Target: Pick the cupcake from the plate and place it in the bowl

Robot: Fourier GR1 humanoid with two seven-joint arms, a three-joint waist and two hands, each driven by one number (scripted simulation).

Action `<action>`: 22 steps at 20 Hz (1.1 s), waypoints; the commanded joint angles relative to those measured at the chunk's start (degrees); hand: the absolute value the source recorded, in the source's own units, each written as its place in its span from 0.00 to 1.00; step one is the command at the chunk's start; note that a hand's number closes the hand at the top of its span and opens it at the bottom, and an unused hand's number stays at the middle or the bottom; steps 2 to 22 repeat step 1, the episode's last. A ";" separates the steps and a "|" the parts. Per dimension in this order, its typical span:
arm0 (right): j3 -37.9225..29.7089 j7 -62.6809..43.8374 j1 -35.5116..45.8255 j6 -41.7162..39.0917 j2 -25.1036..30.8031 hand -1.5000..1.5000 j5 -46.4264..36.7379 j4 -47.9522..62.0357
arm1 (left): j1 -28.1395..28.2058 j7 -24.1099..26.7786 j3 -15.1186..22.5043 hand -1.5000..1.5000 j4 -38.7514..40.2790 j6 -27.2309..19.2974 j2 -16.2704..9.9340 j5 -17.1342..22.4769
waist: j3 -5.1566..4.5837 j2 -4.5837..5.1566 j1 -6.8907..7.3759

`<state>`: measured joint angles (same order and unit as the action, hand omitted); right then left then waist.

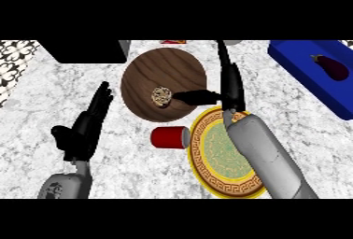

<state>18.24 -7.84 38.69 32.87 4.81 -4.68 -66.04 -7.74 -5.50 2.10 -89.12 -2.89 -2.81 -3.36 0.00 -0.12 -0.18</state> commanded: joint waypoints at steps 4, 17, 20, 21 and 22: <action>-0.67 6.28 -7.14 -1.29 -1.24 0.00 -0.58 -1.05 | -0.73 -0.95 2.32 0.50 -0.74 -3.07 2.62 -2.83 | 0.01 0.11 0.21; -0.67 6.28 -7.14 -1.29 -1.24 0.00 -0.58 -1.05 | -0.73 -0.95 2.32 0.50 -0.74 -3.07 2.62 -2.83 | 0.01 0.11 0.21; -0.67 6.28 -7.14 -1.29 -1.24 0.00 -0.58 -1.05 | -0.73 -0.95 2.32 0.50 -0.74 -3.07 2.62 -2.83 | 0.01 0.11 0.21; -0.67 6.28 -7.14 -1.29 -1.24 0.00 -0.58 -1.05 | -0.73 -0.95 2.32 0.50 -0.74 -3.07 2.62 -2.83 | 0.01 0.11 0.21; -0.67 6.28 -7.14 -1.29 -1.24 0.00 -0.58 -1.05 | -0.73 -0.95 2.32 0.50 -0.74 -3.07 2.62 -2.83 | 0.01 0.11 0.21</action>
